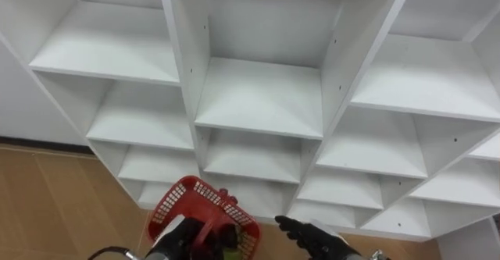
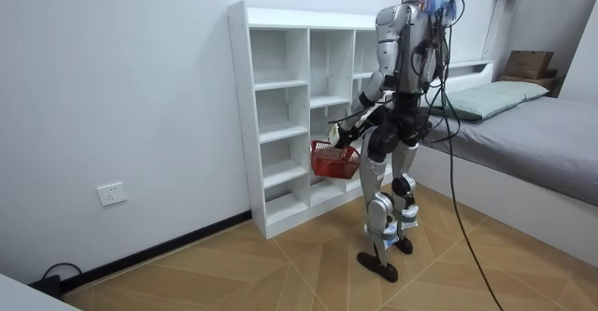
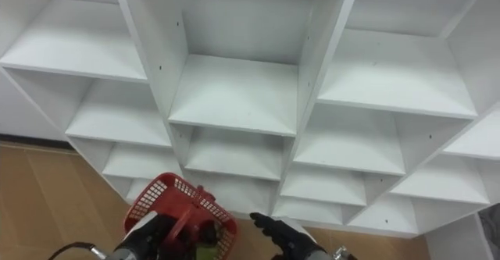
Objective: Collect fruits from the closet
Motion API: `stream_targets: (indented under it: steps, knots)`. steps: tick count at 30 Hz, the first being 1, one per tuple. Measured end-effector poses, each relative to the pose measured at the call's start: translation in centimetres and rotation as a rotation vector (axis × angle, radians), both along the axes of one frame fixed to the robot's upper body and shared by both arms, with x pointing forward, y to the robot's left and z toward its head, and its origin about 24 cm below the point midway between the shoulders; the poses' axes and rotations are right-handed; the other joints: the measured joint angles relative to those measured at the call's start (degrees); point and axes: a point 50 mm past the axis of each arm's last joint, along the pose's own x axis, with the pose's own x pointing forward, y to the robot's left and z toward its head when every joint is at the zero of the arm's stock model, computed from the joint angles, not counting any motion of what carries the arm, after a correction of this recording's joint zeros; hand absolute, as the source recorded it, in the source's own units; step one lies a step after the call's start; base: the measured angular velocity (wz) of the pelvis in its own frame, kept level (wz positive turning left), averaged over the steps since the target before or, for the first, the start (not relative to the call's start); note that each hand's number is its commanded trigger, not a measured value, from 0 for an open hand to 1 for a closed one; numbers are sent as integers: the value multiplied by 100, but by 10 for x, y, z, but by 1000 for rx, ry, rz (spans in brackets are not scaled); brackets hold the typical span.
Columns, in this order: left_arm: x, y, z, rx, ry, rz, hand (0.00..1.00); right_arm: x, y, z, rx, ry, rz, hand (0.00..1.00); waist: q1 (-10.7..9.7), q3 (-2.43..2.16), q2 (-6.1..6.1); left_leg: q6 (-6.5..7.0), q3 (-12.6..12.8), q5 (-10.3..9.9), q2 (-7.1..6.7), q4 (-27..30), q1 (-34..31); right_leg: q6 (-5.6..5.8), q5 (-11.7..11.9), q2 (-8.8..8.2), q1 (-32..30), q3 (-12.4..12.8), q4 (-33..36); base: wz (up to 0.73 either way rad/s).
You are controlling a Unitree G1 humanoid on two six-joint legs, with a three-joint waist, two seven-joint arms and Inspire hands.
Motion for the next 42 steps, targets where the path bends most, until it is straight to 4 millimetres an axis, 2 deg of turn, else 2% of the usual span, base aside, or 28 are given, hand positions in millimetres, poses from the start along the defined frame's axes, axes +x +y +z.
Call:
stream_targets:
  steps: [7,11,15,21,24,29,35,39,42]
  knots:
    - [-15,15,-9,59,44,71,100,-10,-13,-5,6,21,-129,0,-148,-15,33,0,1,0,-9,-27,11,7,-2,-8,17,-37,-48,0]
    - [-32,22,-18,59,86,167,100,-26,-17,-12,-10,47,-172,0,-149,-37,42,0,-48,0,-6,-53,125,9,-2,3,147,-39,-131,-1]
    - [-40,25,-22,80,96,214,100,-36,-25,-20,-32,84,-223,0,-150,-38,39,-1,-52,0,-3,-86,198,12,2,19,236,-4,-200,0]
    - [-52,32,-26,112,119,274,100,-51,-34,-32,-79,149,-296,0,-183,-64,-10,-4,-32,-2,2,-161,301,15,2,37,299,21,-205,0]
    - [-58,40,-27,133,127,325,100,-59,-41,-35,-91,177,-354,0,-186,-62,-5,-8,-32,-5,7,-183,311,16,4,44,304,26,-200,0]
    - [-82,64,-31,232,183,444,100,-83,-63,-45,-98,271,-569,0,-181,-55,-2,-26,-9,-39,21,-250,473,18,5,75,438,39,-294,-4]
    - [-114,78,-35,319,284,519,100,-101,-76,-53,-79,356,-747,0,-223,-57,11,-26,0,-54,15,-254,498,29,8,75,521,57,-311,-1]
    - [-129,81,-35,375,335,494,100,-115,-84,-55,-107,396,-843,0,-231,-53,17,-26,0,-54,6,-249,538,37,3,57,567,26,-311,3]
    - [-136,79,-36,402,371,458,100,-125,-89,-56,-144,430,-888,0,-318,-42,56,-10,-16,-83,2,-248,615,58,-28,52,653,17,-321,4]
